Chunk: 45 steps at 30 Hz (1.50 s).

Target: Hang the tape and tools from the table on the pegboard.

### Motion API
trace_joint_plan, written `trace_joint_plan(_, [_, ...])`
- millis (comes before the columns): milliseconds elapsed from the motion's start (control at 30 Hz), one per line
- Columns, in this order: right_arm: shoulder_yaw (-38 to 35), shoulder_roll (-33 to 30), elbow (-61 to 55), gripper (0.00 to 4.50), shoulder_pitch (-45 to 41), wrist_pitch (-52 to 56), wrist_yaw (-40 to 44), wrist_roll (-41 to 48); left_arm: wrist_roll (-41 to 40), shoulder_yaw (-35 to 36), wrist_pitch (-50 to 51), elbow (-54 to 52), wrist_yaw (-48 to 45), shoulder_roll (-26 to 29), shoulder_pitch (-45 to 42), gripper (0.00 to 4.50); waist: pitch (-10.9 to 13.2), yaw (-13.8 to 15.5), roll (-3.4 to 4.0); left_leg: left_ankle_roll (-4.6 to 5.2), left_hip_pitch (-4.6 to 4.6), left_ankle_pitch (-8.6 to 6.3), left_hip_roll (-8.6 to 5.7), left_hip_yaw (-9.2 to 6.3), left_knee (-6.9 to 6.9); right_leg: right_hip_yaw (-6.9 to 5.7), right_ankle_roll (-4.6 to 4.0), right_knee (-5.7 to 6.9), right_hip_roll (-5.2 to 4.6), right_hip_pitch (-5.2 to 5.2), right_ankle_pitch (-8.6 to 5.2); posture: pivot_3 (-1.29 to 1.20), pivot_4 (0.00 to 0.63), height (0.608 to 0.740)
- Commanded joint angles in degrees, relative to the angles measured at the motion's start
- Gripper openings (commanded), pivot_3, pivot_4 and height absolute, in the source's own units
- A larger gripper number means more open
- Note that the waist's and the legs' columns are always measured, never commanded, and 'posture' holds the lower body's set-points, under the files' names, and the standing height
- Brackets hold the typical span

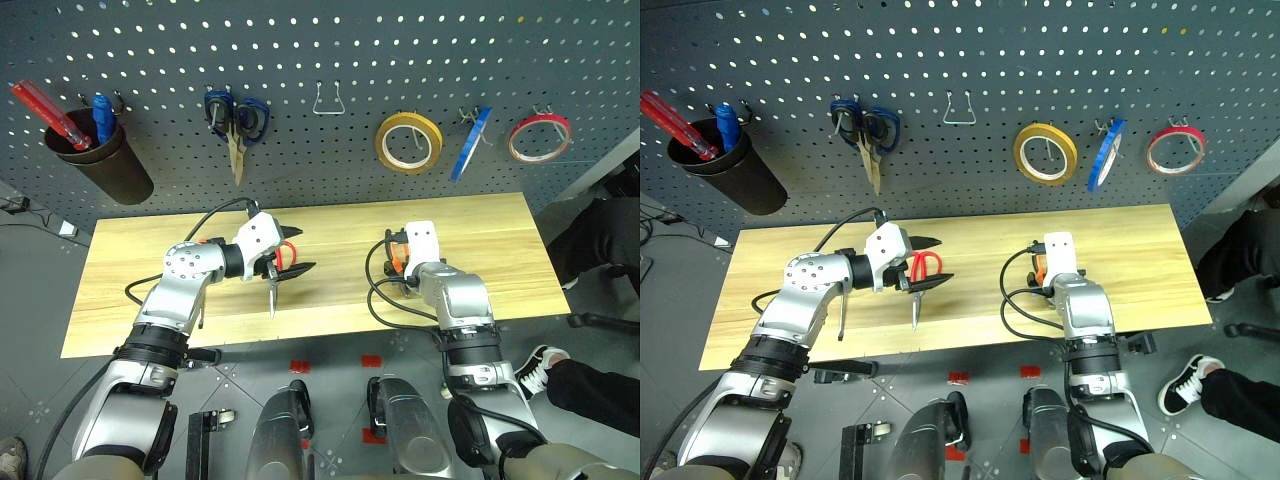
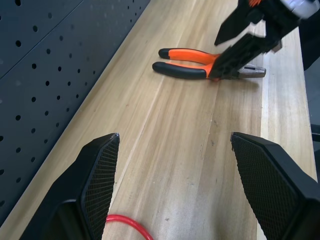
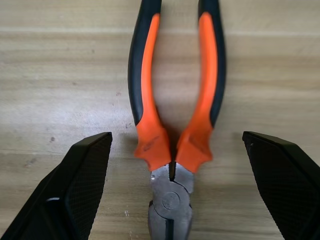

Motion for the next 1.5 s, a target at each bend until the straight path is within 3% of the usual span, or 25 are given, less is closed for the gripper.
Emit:
trace_joint_plan(33, [-0.74, 0.31, 3.93, 4.47, -2.55, -3.20, -0.94, 2.11, -0.50, 1.37, -0.31, -1.38, 0.16, 0.21, 0.40, 3.75, 0.00, 0.03, 0.00, 0.00, 0.00, 0.00, 0.00, 0.02, 0.00, 0.01, 0.00, 0.00, 0.00, 0.00, 0.00, -0.23, 0.313, 0.740])
trace_joint_plan(200, [0.46, -0.52, 9.23, 4.30, -4.39, -4.75, -1.56, 2.58, -0.66, 1.64, -0.06, -1.69, 0.39, -0.07, 0.85, 3.75, 0.00, 0.03, 0.00, 0.00, 0.00, 0.00, 0.00, 0.05, 0.00, 0.03, 0.00, 0.00, 0.00, -0.01, 0.00, -0.23, 0.307, 0.740])
trace_joint_plan(433, [1.34, -1.39, 6.12, 2.36, -3.02, -6.43, -2.18, 2.72, -4.70, 4.26, 4.77, -4.57, 1.00, -1.98, 1.59, 3.75, -0.01, 0.03, 0.00, 0.00, 0.00, 0.00, 0.00, 0.05, 0.01, 0.04, 0.00, 0.02, -0.01, -0.01, 0.00, -0.24, 0.301, 0.740])
trace_joint_plan(567, [10.01, -3.11, -12.19, 2.36, 6.44, -7.39, 0.93, 0.74, -6.76, 6.17, 8.58, -9.76, 2.25, -1.57, 4.87, 3.75, -0.01, 0.04, 0.00, 0.00, -0.02, 0.00, 0.00, 0.07, -0.07, 0.09, 0.00, -0.05, -0.01, -0.05, 0.00, -0.24, 0.301, 0.740])
trace_joint_plan(733, [15.01, -3.47, -35.19, 2.36, 15.94, -3.44, 2.51, 1.90, -10.16, 10.20, 13.53, -17.45, 5.90, -1.51, 10.71, 3.75, -0.01, -0.09, -0.01, -0.01, -0.03, -0.01, 0.03, 0.25, -0.07, 0.54, 0.01, 0.02, 0.02, -0.19, -0.01, -0.24, 0.305, 0.740])
trace_joint_plan(933, [16.89, -0.57, -49.80, 2.36, 12.95, -13.35, 0.67, 2.21, -14.99, 15.34, 19.59, -27.54, 13.81, -4.68, 16.07, 3.75, -0.01, 0.09, -0.01, -0.01, 0.00, -0.01, 0.03, 0.30, 0.00, 0.70, 0.08, 0.11, 0.05, -0.23, 0.03, -0.23, 0.318, 0.740])
trace_joint_plan(1133, [17.58, 3.88, -40.25, 2.36, -3.81, -27.26, -0.66, 2.05, -13.35, 15.47, 20.79, -31.13, 20.72, -6.78, 13.79, 3.75, -0.03, 0.07, -0.06, 0.00, 0.06, 0.00, 0.07, 0.40, 0.02, 0.81, 0.14, 0.24, 0.14, -0.30, 0.10, -0.22, 0.323, 0.740])
trace_joint_plan(1267, [15.15, 6.15, -24.11, 2.36, -16.47, -40.75, -1.41, 2.92, -12.62, 14.57, 22.17, -30.12, 24.44, -8.07, 8.28, 3.75, -0.04, 0.20, -0.10, 0.01, 0.04, 0.00, 0.05, 0.46, 0.00, 0.83, 0.12, 0.08, 0.14, -0.29, 0.11, -0.17, 0.322, 0.740])
trace_joint_plan(1500, [11.97, 5.15, -1.53, 2.36, -26.69, -58.34, -1.71, 3.12, -9.84, 12.12, 22.25, -25.75, 27.17, -9.56, 2.94, 3.75, 0.00, 1.13, -0.16, 0.08, 0.03, -0.03, 0.02, 0.57, -0.07, 0.83, 0.12, -0.06, 0.07, -0.28, 0.11, -0.12, 0.346, 0.740])
